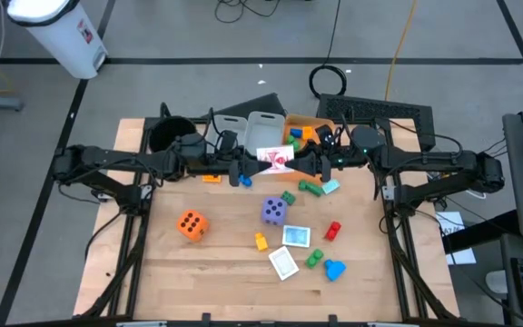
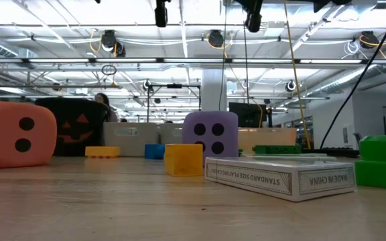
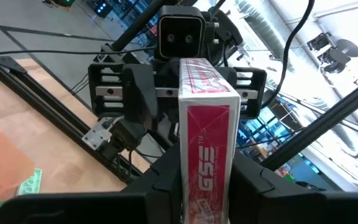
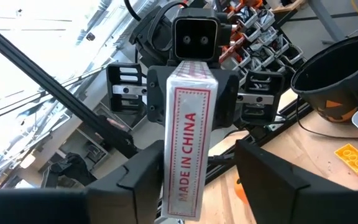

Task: Pick & Place Toys
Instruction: Put the red deck of cards into the left gray bin

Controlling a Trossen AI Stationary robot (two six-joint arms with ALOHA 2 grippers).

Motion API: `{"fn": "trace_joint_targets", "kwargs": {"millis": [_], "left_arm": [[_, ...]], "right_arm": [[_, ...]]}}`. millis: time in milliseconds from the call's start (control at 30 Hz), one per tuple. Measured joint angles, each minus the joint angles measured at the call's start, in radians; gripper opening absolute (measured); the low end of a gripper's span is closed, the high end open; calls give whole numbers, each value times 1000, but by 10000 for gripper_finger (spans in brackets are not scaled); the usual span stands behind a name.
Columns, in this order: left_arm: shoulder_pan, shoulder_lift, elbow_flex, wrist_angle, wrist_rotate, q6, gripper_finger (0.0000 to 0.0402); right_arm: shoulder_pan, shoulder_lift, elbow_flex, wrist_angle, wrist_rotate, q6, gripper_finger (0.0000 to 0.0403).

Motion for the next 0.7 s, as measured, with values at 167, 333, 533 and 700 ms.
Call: {"fn": "trace_joint_targets", "kwargs": {"millis": [167,333,533,700], "left_arm": [[3,-2,0,-1,2,11,90],[25,-15,0,-2,41,10,90],[52,-42,0,-7,51,14,90],[81,-85,1,-21,66,31,90]], "right_arm": [[-26,-3,0,-1,-7,2,212],[-70,-4,0,5,-93,35,217],[-100,-6,0,16,-135,55,211],[-122,-20,0,17,-131,52,213]]}}
